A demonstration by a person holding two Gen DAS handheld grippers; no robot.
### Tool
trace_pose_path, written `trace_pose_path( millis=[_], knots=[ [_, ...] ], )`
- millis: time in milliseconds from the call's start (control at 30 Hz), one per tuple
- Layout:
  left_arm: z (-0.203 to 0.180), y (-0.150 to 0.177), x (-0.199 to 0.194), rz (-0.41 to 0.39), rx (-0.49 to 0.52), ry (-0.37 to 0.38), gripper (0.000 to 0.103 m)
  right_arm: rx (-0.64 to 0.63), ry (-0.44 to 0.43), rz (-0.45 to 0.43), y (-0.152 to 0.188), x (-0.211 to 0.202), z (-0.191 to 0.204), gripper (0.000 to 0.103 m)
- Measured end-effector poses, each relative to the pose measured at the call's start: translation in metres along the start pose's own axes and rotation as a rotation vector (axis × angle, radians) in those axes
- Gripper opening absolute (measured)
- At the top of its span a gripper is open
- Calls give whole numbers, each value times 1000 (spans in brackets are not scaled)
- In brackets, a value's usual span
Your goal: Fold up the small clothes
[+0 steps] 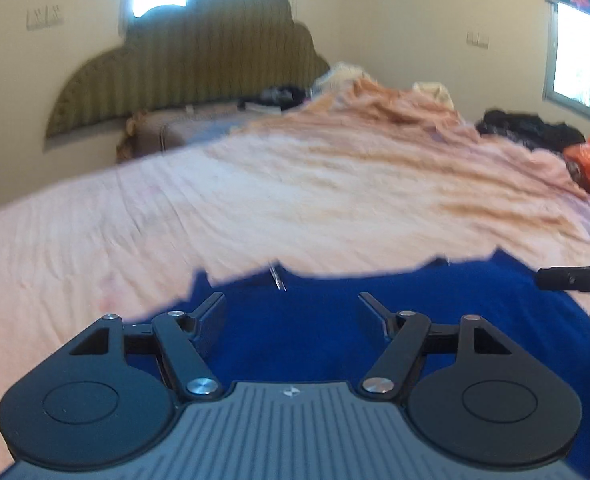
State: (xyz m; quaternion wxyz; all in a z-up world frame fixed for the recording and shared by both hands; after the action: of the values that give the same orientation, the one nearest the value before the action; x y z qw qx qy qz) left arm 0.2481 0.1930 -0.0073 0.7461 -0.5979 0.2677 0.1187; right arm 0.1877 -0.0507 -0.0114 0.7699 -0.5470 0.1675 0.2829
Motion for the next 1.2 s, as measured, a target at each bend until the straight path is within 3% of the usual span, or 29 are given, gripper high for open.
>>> trace_pose_path(
  millis=[100, 167, 267, 333, 400, 500, 567, 700, 867, 1200],
  knots=[
    [8, 28, 30, 101, -60, 11, 72, -79, 39, 19, 22, 5, -10, 42],
    [13, 32, 31, 57, -60, 11, 72, -133, 41, -6, 31, -1, -14, 41],
    [15, 29, 35, 64, -68, -7, 72, -191, 67, -8, 34, -3, -8, 42],
    [11, 27, 33, 84, -29, -36, 71, -165, 106, 4, 26, -9, -3, 42],
    [5, 24, 18, 86, -24, -79, 70, -108, 89, -47, 16, -26, 7, 53],
    [-16, 13, -6, 27, -27, -33, 70, -84, -3, -92, 8, -35, 32, 68],
    [-31, 10, -9, 23, -13, -19, 70, -101, 20, -69, 9, -21, 44, 68],
    [-42, 30, 10, 105, -28, -29, 72, -76, 139, 33, 23, 18, 38, 68],
    [-47, 40, 8, 58, 19, -71, 74, -78, 162, -20, 39, 11, 35, 72],
    [-46, 41, 7, 47, 11, -66, 75, -47, 162, -42, 64, -14, 21, 88]
  ],
)
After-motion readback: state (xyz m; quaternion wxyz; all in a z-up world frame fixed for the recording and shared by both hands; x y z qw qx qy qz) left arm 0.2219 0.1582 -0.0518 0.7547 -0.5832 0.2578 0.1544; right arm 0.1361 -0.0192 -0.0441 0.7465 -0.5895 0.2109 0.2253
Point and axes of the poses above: each gripper's, at about its wrist camera, not at the fingertips, and x roughly the way its jaws point, z to its left, y to its underside, the point moved 7 cm from there along x, roughly the way its jaws point, and after that the axes turned 10 degrees about x, right-handed, at the moved point
